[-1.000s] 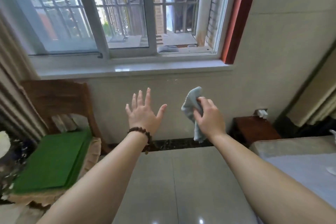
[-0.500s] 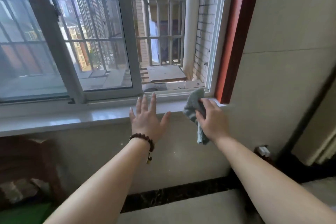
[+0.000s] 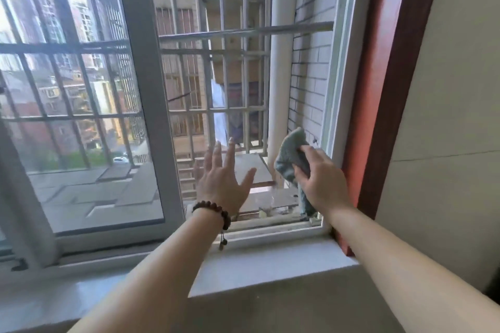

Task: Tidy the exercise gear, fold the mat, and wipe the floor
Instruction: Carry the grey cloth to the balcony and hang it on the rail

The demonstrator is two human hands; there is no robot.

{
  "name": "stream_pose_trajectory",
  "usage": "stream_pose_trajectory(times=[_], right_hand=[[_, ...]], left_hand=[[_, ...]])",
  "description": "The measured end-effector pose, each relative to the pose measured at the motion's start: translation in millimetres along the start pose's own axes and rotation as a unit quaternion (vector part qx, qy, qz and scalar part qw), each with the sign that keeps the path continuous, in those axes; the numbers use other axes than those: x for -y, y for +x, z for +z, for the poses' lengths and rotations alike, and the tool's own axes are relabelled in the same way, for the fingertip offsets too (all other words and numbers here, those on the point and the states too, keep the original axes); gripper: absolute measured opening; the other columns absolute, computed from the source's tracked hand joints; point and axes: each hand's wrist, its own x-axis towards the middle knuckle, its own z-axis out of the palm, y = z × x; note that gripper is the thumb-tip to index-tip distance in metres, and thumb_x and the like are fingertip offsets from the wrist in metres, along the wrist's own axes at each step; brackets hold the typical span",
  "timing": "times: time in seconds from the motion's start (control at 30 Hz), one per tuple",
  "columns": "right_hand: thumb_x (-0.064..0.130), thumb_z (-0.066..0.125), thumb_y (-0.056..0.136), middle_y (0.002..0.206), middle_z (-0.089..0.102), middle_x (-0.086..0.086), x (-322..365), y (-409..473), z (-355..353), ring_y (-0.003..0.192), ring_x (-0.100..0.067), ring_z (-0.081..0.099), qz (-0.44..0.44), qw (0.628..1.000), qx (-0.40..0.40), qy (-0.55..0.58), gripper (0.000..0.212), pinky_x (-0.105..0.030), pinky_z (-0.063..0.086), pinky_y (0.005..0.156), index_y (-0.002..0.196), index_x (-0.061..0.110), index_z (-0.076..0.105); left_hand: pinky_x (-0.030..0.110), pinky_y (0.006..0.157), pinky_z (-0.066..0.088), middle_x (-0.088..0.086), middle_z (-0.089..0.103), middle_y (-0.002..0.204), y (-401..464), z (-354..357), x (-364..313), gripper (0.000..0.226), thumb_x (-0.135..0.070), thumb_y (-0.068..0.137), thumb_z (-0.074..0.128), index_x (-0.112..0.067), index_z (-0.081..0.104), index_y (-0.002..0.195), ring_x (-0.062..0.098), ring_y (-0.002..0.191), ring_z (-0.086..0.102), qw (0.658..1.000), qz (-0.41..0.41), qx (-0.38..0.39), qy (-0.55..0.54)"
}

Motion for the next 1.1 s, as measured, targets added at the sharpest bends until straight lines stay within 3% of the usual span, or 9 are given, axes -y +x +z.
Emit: stream_pose_trajectory(times=[0.13, 0.43, 0.53, 0.63, 0.7, 0.77, 0.87, 0.97, 1.1], right_hand=[[0.020, 0.063, 0.088, 0.115, 0.063, -0.008, 0.0, 60.6, 32.5, 0.096, -0.025, 0.062, -0.024, 0.999, -0.023, -0.007, 0.041, -0.027, 0.046, 0.078, 0.127, 0.011, 0.053], [0.021, 0.064, 0.088, 0.117, 0.064, -0.005, 9.5, 178.2, 103.3, 0.093, -0.020, 0.064, -0.042, 0.995, -0.087, -0.011, 0.040, -0.023, 0.046, 0.080, 0.126, 0.013, 0.054], [0.019, 0.064, 0.085, 0.114, 0.064, -0.004, 7.4, 200.2, 117.2, 0.090, -0.022, 0.063, -0.060, 0.995, -0.085, 0.003, 0.041, -0.033, 0.053, 0.077, 0.124, 0.013, 0.056], [0.019, 0.067, 0.084, 0.111, 0.065, -0.003, 6.4, 216.4, 128.0, 0.092, -0.019, 0.062, -0.068, 0.993, -0.099, 0.019, 0.040, -0.037, 0.055, 0.077, 0.123, 0.013, 0.056], [0.026, 0.068, 0.085, 0.109, 0.065, -0.002, 7.5, 225.6, 132.8, 0.092, -0.017, 0.062, -0.078, 0.992, -0.096, 0.033, 0.041, -0.036, 0.055, 0.078, 0.122, 0.014, 0.056], [0.036, 0.068, 0.084, 0.109, 0.064, -0.001, 9.5, 235.2, 134.5, 0.092, -0.017, 0.061, -0.091, 0.992, -0.078, 0.042, 0.045, -0.035, 0.054, 0.080, 0.122, 0.015, 0.055], [0.041, 0.069, 0.082, 0.111, 0.060, 0.001, 9.5, 247.6, 130.2, 0.098, -0.015, 0.057, -0.090, 0.992, -0.036, 0.080, 0.049, -0.030, 0.048, 0.085, 0.123, 0.021, 0.053], [0.027, 0.068, 0.085, 0.107, 0.061, 0.002, 4.1, 257.3, 118.9, 0.095, -0.011, 0.058, -0.054, 0.984, -0.020, 0.171, 0.036, -0.024, 0.048, 0.083, 0.119, 0.025, 0.055], [0.013, 0.065, 0.087, 0.089, 0.067, -0.002, -10.8, 269.4, 103.3, 0.080, -0.002, 0.062, 0.003, 0.975, 0.017, 0.220, 0.024, -0.010, 0.047, 0.066, 0.110, 0.020, 0.062]], left_hand=[[0.051, 0.120, 0.009, 0.004, 0.005, 0.162, 69.2, 19.2, 11.4, 0.079, -0.067, 0.091, 0.028, -0.031, -0.004, 0.153, 0.025, 0.149, 0.001, 1.000, 0.019, -0.009, -0.010], [0.053, 0.119, 0.010, 0.004, 0.008, 0.162, 208.1, 39.2, 42.2, 0.080, -0.066, 0.091, 0.032, -0.029, -0.001, 0.154, 0.022, 0.149, 0.002, 0.991, 0.101, -0.065, -0.064], [0.050, 0.118, 0.018, 0.002, 0.020, 0.160, 244.9, 43.7, 51.4, 0.081, -0.064, 0.090, 0.042, -0.025, 0.011, 0.154, 0.020, 0.148, 0.012, 0.977, 0.123, -0.084, -0.155], [0.046, 0.110, 0.038, 0.001, 0.042, 0.149, 272.5, 42.7, 49.8, 0.083, -0.064, 0.083, 0.055, -0.020, 0.031, 0.148, 0.017, 0.136, 0.039, 0.940, 0.135, -0.038, -0.310], [0.042, 0.101, 0.048, 0.001, 0.056, 0.135, 281.4, 40.4, 43.7, 0.074, -0.054, 0.079, 0.067, -0.019, 0.044, 0.140, 0.015, 0.123, 0.054, 0.899, 0.123, 0.036, -0.420], [0.043, 0.088, 0.056, 0.000, 0.068, 0.111, 288.4, 38.4, 38.2, 0.051, -0.041, 0.078, 0.075, -0.019, 0.059, 0.121, 0.015, 0.102, 0.065, 0.866, 0.107, 0.079, -0.482], [0.046, 0.077, 0.058, 0.003, 0.071, 0.084, 299.9, 35.7, 36.9, 0.013, -0.028, 0.083, 0.073, -0.017, 0.068, 0.088, 0.020, 0.082, 0.068, 0.874, 0.092, 0.037, -0.475], [0.048, 0.078, 0.058, 0.006, 0.072, 0.084, 307.2, 30.1, 41.1, 0.006, -0.022, 0.085, 0.071, -0.015, 0.071, 0.086, 0.025, 0.082, 0.068, 0.864, 0.055, 0.024, -0.500], [0.048, 0.083, 0.057, 0.009, 0.073, 0.089, 314.0, 22.0, 43.2, 0.006, -0.017, 0.086, 0.071, -0.013, 0.074, 0.090, 0.029, 0.091, 0.068, 0.833, 0.047, 0.043, -0.550]])
